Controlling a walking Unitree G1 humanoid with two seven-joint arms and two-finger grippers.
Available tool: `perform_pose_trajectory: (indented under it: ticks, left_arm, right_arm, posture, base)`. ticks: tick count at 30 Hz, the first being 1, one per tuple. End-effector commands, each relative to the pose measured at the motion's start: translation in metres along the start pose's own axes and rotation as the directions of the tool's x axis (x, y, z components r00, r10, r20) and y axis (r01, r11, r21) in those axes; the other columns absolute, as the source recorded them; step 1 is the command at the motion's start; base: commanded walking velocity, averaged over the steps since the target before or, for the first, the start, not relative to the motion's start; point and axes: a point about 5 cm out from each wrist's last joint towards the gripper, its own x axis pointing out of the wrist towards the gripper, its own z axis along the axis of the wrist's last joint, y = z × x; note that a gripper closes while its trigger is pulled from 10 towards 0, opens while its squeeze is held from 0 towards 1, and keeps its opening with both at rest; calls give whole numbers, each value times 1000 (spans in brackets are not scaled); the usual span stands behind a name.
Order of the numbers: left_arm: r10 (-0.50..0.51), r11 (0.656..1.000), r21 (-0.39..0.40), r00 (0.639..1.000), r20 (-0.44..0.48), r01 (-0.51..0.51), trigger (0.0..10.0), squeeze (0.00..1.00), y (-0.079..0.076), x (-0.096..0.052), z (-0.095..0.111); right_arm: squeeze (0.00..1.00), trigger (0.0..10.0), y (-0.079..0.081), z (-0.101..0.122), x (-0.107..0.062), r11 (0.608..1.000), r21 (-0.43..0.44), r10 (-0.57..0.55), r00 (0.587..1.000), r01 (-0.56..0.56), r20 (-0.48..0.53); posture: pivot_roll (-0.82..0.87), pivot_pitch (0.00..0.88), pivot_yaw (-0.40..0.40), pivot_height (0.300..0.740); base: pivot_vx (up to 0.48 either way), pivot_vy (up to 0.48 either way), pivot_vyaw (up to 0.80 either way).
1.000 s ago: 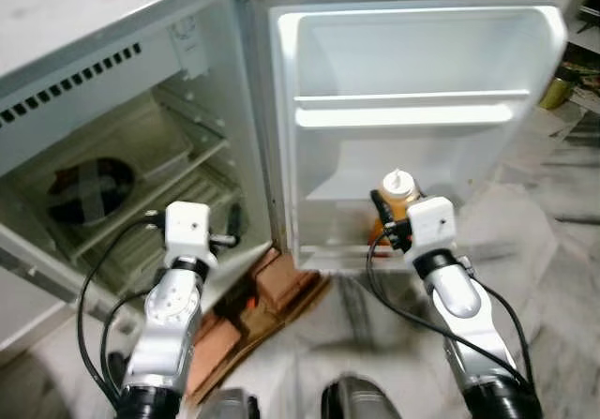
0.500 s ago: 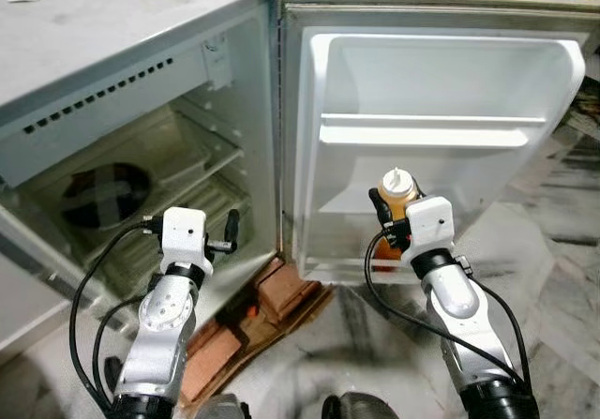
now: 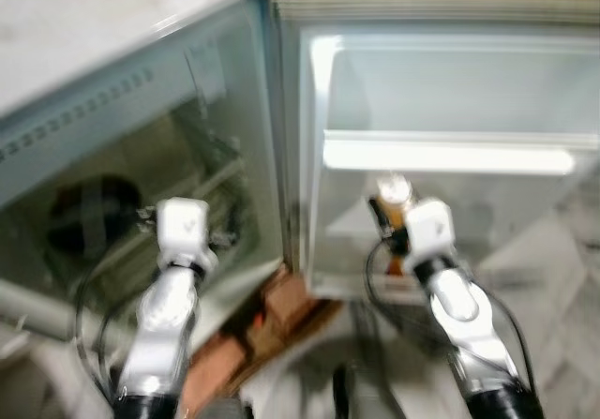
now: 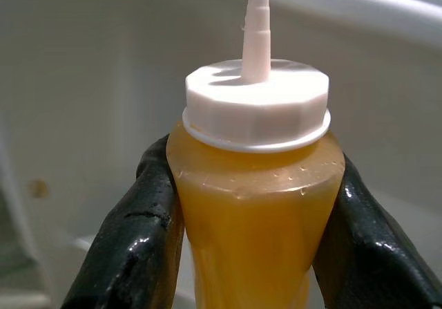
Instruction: Restocking fridge
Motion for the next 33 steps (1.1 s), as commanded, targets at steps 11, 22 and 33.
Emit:
perform_pose_trajectory:
  ticks: [11, 22, 33]
  left_arm:
    - [41, 999, 32, 998, -40, -39, 10000, 0, 14, -11, -6]
    - [50, 998, 38, 998, -47, -49, 10000, 0, 16, -12, -6]
    - [47, 998, 40, 998, -50, -45, 10000, 0, 14, -10, -5]
  right_arm:
    - [0, 10000, 5, -7, -10, 998, 57, 4, 996, 1, -91]
    - [0, 10000, 2, -5, -3, 996, 89, -20, 994, 29, -108]
    - [0, 10000, 1, -4, -4, 995, 96, -22, 995, 31, -102]
  posture:
    - [22, 137, -27, 740]
    - [24, 160, -18, 705]
    - [16, 166, -16, 681]
  base:
    - [0, 0, 0]
    - [0, 0, 0]
    - [0, 0, 0]
